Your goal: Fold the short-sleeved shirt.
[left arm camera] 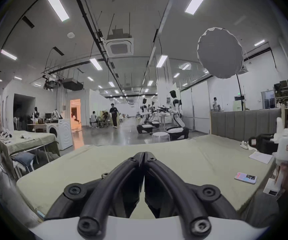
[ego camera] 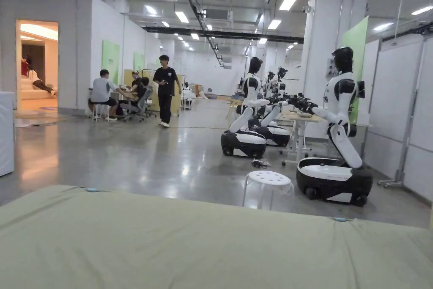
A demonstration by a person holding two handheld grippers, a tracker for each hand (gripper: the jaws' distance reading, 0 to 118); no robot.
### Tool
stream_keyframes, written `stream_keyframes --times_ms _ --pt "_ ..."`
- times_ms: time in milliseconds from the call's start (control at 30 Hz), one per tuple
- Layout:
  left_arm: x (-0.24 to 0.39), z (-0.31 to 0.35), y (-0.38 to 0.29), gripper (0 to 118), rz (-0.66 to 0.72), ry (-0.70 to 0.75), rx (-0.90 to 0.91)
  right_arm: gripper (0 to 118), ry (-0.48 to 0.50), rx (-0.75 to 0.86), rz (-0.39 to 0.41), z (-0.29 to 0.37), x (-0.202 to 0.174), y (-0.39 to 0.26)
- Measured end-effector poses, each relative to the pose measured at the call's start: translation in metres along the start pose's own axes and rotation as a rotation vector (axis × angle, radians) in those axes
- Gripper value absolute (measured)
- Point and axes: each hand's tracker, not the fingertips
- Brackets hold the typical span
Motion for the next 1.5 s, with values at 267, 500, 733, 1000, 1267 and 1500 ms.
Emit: stream_keyframes --times_ms 267,500,733,1000,1267,1500 --pt "0.007 -0.003 0.003 2 -0.042 -0.009 -0.013 0 -0.030 0.015 0.044 -0.006 -0.008 0.004" --pt "-0.003 0.004 0.008 2 0.004 -0.009 0.008 0 -0.013 0.005 0.009 -0.006 -0.006 0.006" --pt "-0.009 0.011 0.008 3 0.046 0.009 0.031 14 -0.029 0.009 0.052 -0.005 -0.011 0.009" --pt "-0.011 0.025 0.009 60 0.049 0.050 0.112 115 0.007 0.059 -0.038 0.004 -0.007 0.013" --pt "-0.011 0.024 0.009 60 0.056 0.079 0.117 118 0.002 0.121 -0.063 0.015 -0.009 0.023" --pt "-0.005 0.017 0.009 60 0.048 0.045 0.075 118 0.032 0.122 -0.083 0.016 -0.016 0.032"
